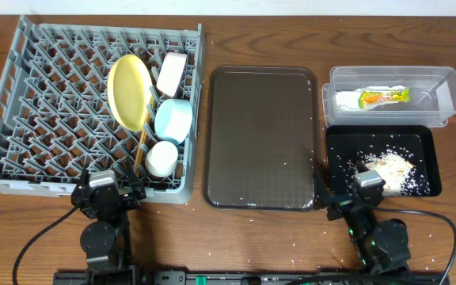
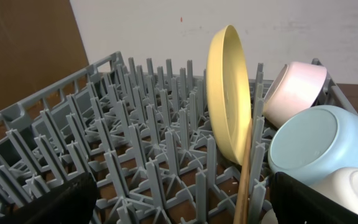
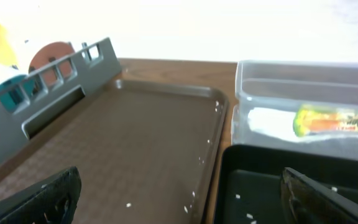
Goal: Sort waste into correct bins and load items into the dishwasher
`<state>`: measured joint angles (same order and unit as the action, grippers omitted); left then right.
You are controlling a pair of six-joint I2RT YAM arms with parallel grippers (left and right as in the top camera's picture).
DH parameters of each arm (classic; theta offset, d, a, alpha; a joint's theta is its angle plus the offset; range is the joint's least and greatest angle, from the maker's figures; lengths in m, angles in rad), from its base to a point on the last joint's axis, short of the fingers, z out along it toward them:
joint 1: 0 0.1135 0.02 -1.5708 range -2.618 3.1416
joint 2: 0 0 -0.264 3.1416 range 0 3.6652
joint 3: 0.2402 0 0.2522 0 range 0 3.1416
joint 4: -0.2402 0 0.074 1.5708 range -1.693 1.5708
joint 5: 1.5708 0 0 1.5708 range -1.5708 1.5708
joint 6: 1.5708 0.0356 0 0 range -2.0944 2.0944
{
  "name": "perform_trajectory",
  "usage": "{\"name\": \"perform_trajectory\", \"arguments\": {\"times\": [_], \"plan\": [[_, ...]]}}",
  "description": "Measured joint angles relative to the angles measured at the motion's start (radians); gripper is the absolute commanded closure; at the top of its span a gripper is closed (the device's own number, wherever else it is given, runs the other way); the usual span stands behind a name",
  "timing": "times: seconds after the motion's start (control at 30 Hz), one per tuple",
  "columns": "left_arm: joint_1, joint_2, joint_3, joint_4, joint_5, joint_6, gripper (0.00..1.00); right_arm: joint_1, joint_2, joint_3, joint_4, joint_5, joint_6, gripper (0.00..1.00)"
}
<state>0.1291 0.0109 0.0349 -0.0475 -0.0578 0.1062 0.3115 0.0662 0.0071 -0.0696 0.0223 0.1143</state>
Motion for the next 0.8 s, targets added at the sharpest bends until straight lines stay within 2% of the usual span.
{"name": "perform_trajectory", "arguments": {"times": [0.13, 0.8], "plan": [[0.0, 0.0, 0.0, 0.0, 0.0, 0.0, 0.11, 0.0, -0.052, 0.0, 0.004, -0.001, 0.0, 0.01], [0.0, 0.0, 0.0, 0.0, 0.0, 0.0, 0.11, 0.0, -0.054, 0.0, 0.001, -0.001, 0.0, 0.01]]}}
